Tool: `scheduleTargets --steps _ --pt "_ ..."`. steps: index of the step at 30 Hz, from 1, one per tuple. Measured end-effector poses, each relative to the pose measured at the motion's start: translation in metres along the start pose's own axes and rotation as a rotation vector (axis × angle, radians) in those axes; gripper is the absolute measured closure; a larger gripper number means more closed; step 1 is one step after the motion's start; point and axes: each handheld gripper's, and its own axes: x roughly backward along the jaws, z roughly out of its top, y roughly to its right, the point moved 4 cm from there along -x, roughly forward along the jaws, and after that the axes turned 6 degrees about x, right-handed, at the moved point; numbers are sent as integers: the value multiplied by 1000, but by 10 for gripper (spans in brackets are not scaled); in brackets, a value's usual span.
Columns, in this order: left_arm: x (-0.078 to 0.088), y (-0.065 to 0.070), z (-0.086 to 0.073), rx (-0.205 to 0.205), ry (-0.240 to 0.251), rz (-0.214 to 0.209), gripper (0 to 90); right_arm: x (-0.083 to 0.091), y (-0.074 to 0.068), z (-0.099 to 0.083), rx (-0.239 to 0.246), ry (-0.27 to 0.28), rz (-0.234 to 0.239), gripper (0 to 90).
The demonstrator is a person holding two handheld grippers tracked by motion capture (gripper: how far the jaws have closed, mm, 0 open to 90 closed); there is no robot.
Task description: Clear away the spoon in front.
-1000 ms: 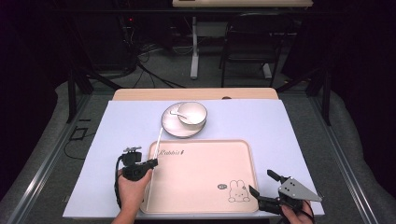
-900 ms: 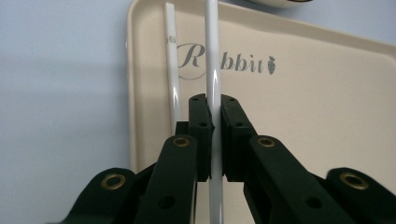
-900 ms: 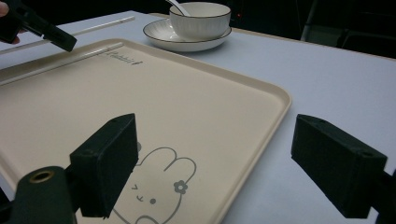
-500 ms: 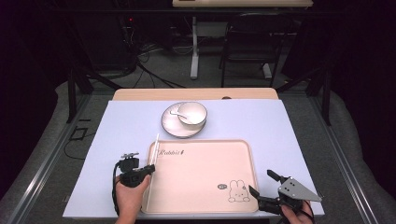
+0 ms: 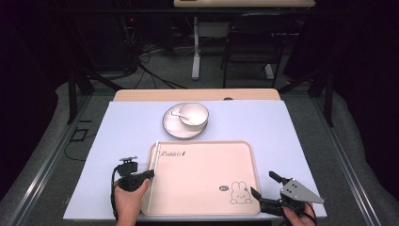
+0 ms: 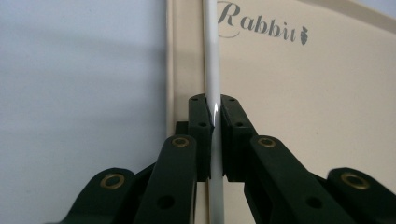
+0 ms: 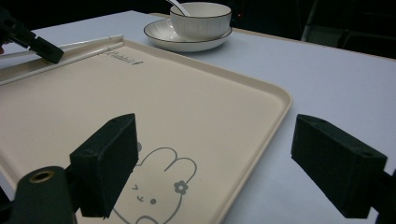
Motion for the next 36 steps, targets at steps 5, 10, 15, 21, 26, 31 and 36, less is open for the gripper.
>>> scheduleTargets --steps 5,10,15,21,26,31,36 --pt "-1 2 -1 -7 7 16 838 0 -1 0 1 -1 2 143" --pt "-1 2 -4 -8 10 19 845 0 0 0 2 -1 2 143" --pt "1 2 -6 -6 11 28 845 0 -1 0 2 -1 3 143" --pt "2 1 -7 -5 14 21 833 0 0 0 0 1 2 143" --pt "3 1 -7 -6 16 17 834 0 -1 0 1 0 4 143" --pt "2 1 -9 -3 19 9 810 0 0 0 1 1 4 143" --pt "2 4 -9 -21 6 6 785 0 -1 0 1 0 4 143"
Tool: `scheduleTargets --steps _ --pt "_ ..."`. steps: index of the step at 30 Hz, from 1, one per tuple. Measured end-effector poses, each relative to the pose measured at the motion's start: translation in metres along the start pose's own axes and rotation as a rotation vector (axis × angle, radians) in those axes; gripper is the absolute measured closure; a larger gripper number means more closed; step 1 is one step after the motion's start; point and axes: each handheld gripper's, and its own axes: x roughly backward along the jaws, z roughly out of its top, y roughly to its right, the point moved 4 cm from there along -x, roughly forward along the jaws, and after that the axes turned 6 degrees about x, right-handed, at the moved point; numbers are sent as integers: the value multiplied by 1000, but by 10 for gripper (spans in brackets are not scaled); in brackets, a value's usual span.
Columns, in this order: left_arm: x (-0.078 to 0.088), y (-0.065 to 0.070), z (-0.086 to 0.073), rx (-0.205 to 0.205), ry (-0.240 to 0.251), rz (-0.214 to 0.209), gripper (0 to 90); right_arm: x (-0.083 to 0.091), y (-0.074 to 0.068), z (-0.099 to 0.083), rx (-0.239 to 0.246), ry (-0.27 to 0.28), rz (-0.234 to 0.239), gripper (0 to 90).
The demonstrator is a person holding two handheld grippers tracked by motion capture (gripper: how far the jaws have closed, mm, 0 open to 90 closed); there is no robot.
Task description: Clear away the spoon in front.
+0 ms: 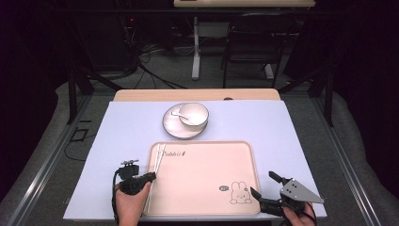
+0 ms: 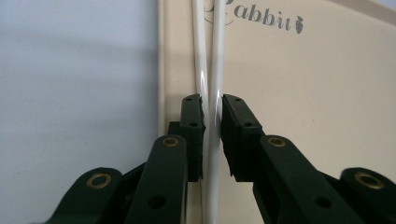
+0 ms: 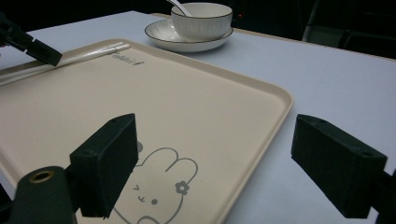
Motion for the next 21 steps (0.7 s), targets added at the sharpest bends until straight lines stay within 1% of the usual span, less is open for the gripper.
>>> scheduleTargets --steps 11,14,17,18,21 --pt "-1 3 2 -7 4 -13 726 0 0 0 -3 0 -1 143" --pt "1 4 4 -7 20 -18 706 0 0 0 -4 1 -2 143" --pt "4 6 9 -15 28 -28 670 0 0 -1 0 -2 0 143" --pt "5 7 10 -12 34 -32 652 0 1 0 -3 0 -1 143" --pt "7 9 13 -23 41 -45 594 0 0 0 -1 0 0 143"
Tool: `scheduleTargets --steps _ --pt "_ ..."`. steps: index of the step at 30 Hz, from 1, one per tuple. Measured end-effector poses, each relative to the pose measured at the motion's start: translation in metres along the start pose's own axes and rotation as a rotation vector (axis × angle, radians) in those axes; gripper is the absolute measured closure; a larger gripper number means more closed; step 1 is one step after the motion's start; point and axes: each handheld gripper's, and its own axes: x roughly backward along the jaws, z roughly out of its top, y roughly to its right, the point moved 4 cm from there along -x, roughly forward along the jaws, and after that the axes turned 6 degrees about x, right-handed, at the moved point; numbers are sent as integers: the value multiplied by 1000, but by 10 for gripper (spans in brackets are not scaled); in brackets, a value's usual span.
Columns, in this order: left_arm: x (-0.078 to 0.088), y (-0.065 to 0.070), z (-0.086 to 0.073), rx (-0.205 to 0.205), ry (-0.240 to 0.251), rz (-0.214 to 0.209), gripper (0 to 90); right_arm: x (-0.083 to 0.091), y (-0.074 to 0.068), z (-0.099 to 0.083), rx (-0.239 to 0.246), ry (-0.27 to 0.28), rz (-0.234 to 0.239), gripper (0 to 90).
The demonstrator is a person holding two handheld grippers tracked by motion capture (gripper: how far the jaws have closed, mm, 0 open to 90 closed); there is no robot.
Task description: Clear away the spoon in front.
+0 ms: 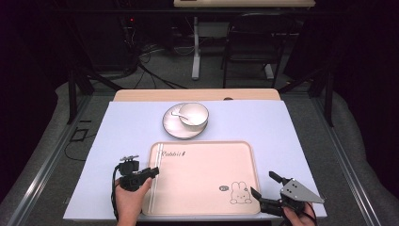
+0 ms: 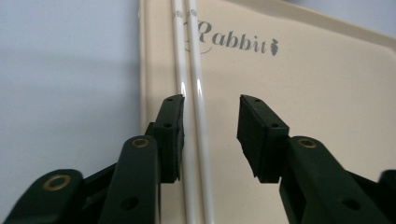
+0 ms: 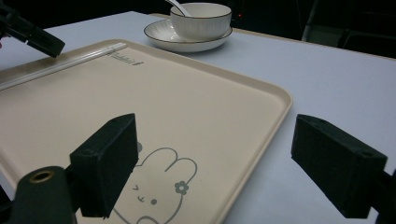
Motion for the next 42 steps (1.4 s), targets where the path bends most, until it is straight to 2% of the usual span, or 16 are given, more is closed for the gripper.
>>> scheduleTargets --steps 3,6,7,13,18,21,25,29,36,38,39,42 --pt "-1 2 3 -32 16 6 552 0 0 0 1 0 0 143" --pt "-3 7 6 -62 30 -5 507 -1 0 0 1 -2 -1 143" --pt "-3 9 8 -83 30 -4 488 0 0 0 1 0 -1 143" --pt "-6 15 12 -118 24 -16 488 0 0 0 2 -1 0 143" --pt "-8 18 18 -126 12 -26 517 0 0 0 1 -1 0 143" --pt "-9 19 22 -133 22 -25 527 -1 1 0 -1 -1 -3 143" --pt "-11 22 28 -132 32 -51 546 -1 1 0 -6 -2 -5 143" --pt "-14 26 33 -158 39 -80 604 -2 2 0 -6 -2 -6 143" --pt "-18 31 37 -187 43 -108 627 -1 2 0 -5 -1 -6 143" --pt "-20 33 38 -194 48 -103 623 -2 1 0 -5 -3 -7 143" --pt "-22 33 39 -208 62 -98 568 -2 2 -1 -5 -4 -8 143" --pt "-26 34 41 -216 78 -102 542 -2 2 -1 -9 -4 -10 143"
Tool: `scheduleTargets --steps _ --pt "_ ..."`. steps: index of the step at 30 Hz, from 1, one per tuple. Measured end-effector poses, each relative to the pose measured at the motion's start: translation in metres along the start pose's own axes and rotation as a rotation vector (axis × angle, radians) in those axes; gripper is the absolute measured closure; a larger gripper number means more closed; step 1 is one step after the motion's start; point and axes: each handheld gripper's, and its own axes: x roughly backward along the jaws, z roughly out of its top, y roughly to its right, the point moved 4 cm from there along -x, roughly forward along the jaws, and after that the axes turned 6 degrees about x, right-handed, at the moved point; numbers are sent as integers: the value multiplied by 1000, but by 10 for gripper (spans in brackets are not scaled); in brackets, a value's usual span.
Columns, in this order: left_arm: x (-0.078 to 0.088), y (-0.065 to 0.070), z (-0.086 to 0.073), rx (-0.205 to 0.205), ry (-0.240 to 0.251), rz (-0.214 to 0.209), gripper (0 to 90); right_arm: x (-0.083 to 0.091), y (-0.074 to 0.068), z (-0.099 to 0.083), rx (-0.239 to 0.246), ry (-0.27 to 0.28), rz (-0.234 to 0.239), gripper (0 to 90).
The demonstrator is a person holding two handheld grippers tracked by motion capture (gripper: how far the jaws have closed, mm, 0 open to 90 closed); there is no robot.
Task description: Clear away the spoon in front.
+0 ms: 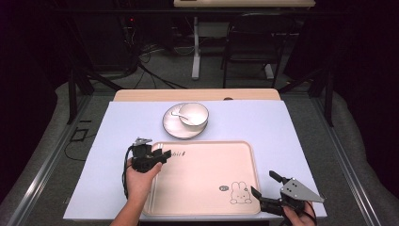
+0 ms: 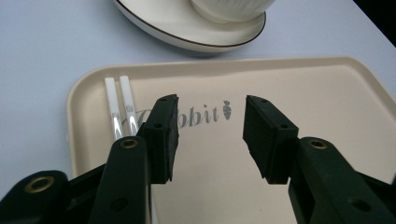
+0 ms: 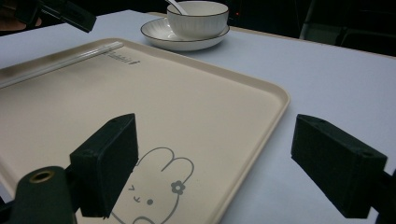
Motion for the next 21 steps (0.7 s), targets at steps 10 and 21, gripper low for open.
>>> scheduleTargets --steps 10,21 --pt "-7 3 11 5 33 -19 523 2 -1 0 8 2 5 143" --pt "-12 0 27 37 50 -6 546 2 -2 0 11 2 7 143"
